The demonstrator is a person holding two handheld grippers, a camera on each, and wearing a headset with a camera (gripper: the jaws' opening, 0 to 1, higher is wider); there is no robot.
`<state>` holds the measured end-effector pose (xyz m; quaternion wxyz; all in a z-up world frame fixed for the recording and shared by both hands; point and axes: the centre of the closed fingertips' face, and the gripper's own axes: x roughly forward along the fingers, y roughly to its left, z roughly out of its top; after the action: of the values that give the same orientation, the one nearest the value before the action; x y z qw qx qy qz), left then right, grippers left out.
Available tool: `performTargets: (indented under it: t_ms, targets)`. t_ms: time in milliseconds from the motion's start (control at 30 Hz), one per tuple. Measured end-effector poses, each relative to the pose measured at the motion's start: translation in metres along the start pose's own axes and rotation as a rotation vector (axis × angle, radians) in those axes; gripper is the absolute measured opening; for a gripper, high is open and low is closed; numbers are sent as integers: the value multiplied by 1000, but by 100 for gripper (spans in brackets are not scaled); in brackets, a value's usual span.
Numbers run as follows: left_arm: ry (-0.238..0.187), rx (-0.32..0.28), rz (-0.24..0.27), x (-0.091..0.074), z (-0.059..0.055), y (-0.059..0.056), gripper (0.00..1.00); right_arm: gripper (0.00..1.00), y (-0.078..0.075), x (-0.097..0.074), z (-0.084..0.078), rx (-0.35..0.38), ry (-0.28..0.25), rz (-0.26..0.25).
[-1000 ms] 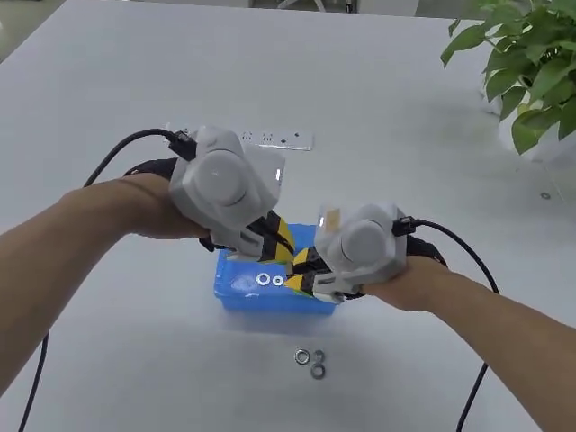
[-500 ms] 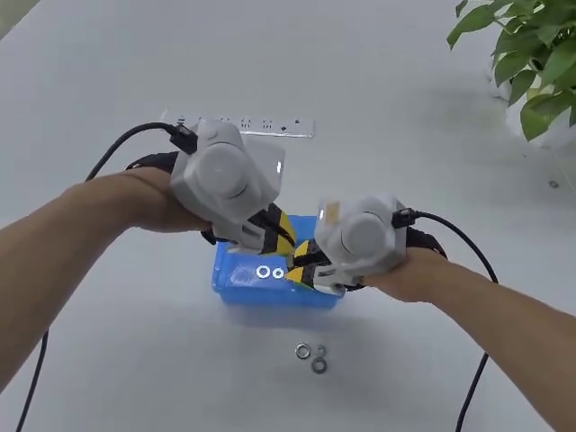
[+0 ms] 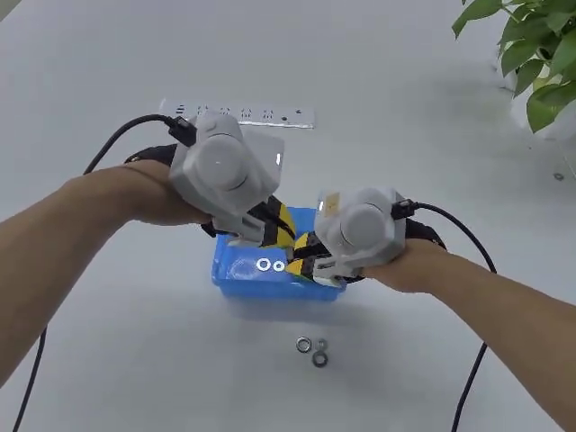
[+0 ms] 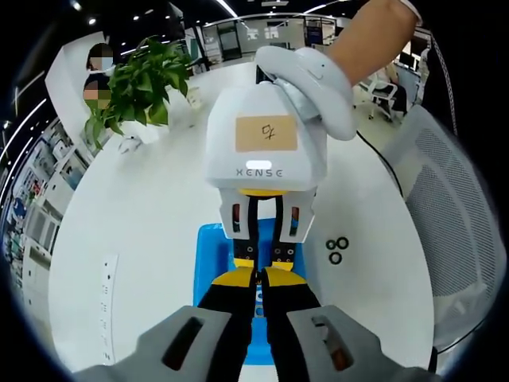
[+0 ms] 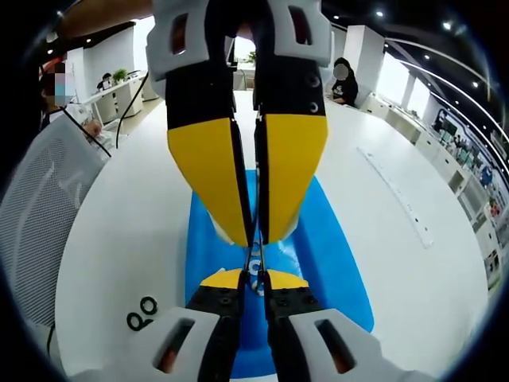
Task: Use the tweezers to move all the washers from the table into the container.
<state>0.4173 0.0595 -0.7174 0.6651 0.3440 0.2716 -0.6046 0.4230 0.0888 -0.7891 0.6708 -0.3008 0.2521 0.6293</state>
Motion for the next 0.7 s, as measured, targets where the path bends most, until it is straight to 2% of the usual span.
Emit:
performTargets:
  t_ms: [300, 700]
  targets:
    - [1, 4, 4, -1, 0, -1, 6, 12, 2, 0, 1, -11, 4, 1]
    - [-6, 12, 19, -10, 8, -3, 6, 12, 3, -9, 8, -20, 1, -16]
